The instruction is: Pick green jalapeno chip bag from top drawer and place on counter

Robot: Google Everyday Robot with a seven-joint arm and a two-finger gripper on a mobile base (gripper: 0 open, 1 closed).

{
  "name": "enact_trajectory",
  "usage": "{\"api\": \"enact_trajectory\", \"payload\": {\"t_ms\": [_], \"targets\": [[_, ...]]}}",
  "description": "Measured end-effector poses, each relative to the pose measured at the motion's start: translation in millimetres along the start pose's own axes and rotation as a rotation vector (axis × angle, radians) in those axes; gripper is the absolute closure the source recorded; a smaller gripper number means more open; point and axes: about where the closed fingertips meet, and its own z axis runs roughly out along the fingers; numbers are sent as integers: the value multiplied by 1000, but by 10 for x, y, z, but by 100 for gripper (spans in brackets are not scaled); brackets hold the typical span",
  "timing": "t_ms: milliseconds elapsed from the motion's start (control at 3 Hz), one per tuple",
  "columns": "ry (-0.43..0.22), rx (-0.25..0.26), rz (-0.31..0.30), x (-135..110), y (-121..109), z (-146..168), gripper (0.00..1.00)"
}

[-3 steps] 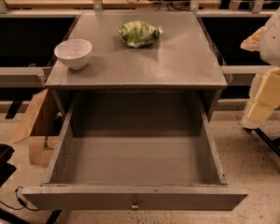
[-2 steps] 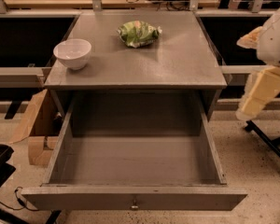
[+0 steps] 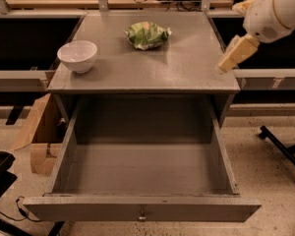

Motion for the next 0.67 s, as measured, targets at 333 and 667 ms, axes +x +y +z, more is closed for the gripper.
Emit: {"api": "enact_trajectory", "payload": {"t_ms": [333,667], "targets": [[-139,87,78,-175,-630,474,0],[-245,52,189,-477,-947,1211,0]]}}
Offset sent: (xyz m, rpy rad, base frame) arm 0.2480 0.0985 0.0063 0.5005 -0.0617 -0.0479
